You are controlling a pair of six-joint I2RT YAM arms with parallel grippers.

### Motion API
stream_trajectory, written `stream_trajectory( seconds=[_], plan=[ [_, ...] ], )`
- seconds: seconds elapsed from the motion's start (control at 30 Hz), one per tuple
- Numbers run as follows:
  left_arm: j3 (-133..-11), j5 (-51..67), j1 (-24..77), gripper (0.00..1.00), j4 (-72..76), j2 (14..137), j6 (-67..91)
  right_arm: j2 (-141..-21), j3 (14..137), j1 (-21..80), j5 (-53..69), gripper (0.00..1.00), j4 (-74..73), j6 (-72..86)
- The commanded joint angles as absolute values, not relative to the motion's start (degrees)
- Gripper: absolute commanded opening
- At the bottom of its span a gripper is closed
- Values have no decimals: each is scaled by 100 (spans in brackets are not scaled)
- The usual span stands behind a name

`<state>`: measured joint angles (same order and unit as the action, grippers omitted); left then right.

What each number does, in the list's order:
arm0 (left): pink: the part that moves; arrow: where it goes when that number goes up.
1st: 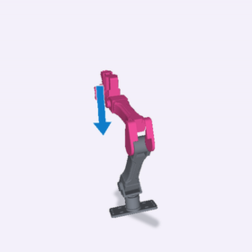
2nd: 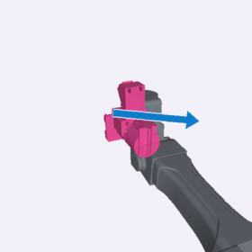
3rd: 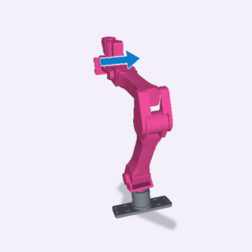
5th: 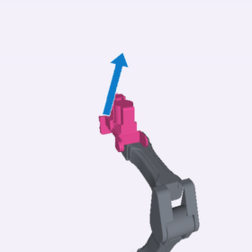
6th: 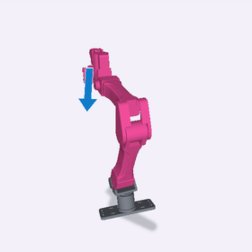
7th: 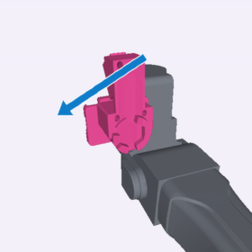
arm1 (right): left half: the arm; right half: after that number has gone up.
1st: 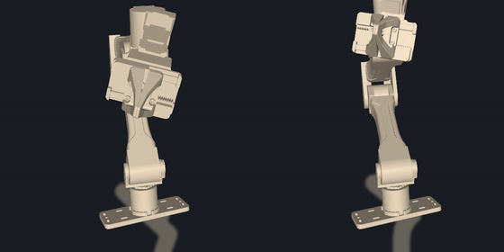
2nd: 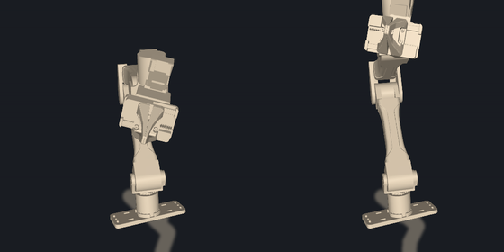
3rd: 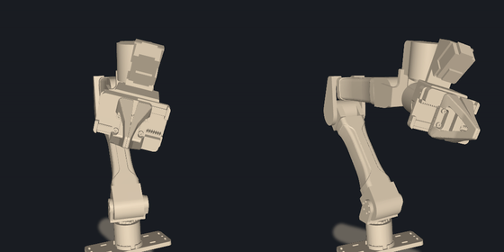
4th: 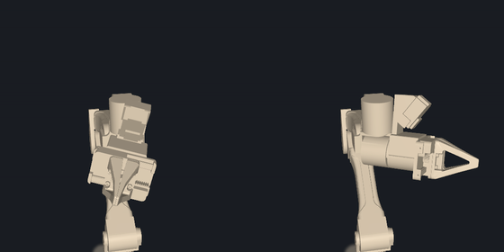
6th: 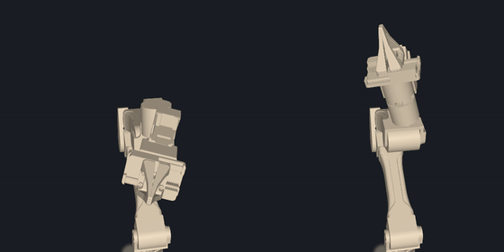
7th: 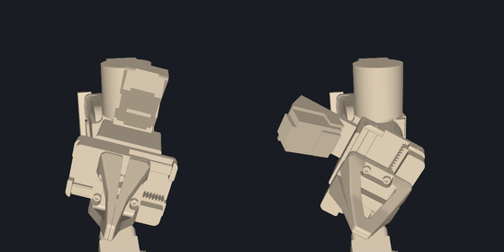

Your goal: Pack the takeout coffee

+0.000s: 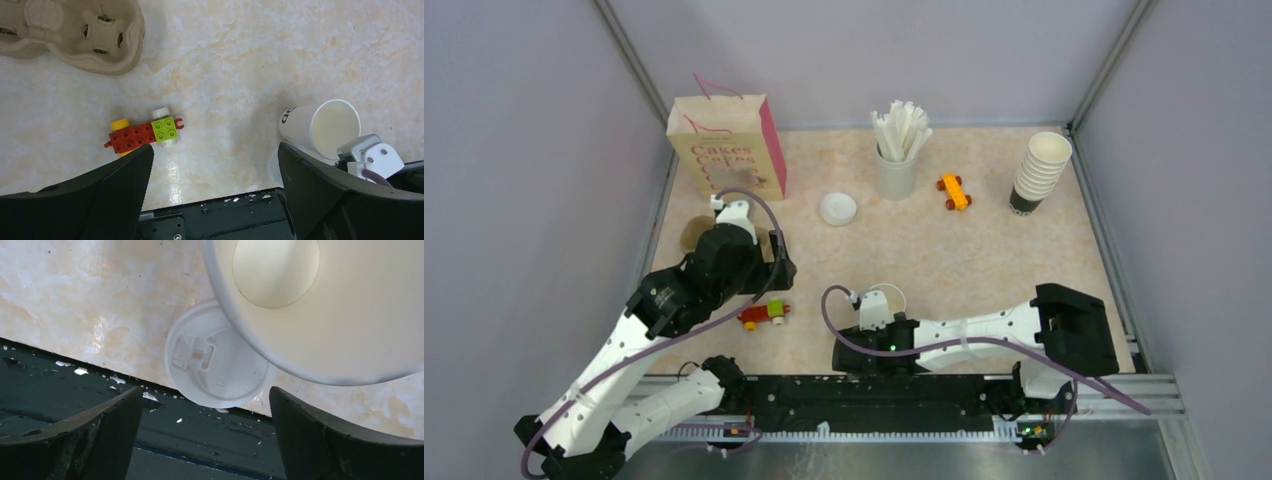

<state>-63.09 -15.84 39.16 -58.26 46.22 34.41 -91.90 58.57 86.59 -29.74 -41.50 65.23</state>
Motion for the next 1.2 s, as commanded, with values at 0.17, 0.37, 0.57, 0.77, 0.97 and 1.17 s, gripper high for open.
stream_trajectory(
  seconds=[0.17, 0.37, 0.57, 0.77, 0.97, 1.17],
  plan=[
    [-6471, -1590, 3903, 99, -5806, 4464, 3480, -9339, 5793, 8741, -3174, 95, -4003, 6620],
    [-6493, -1580, 3903, 99, -5846, 4456, 3489, -9373, 5771, 8719, -3359, 95, -4006, 6618],
    [-6484, -1582, 3907, 99, -5916, 4393, 3507, -9281, 5430, 8558, -3127, 94, -3584, 6567],
    [-6507, -1594, 3907, 99, -5968, 4354, 3533, -9422, 5509, 8548, -3176, 93, -3651, 6473],
    [-6485, -1575, 3903, 99, -6018, 4318, 3586, -9381, 5467, 8502, -3176, 89, -3413, 6377],
    [-6474, -1561, 3902, 99, -6070, 4274, 3629, -9324, 5430, 8410, -3216, 92, -3344, 6319]
  ],
)
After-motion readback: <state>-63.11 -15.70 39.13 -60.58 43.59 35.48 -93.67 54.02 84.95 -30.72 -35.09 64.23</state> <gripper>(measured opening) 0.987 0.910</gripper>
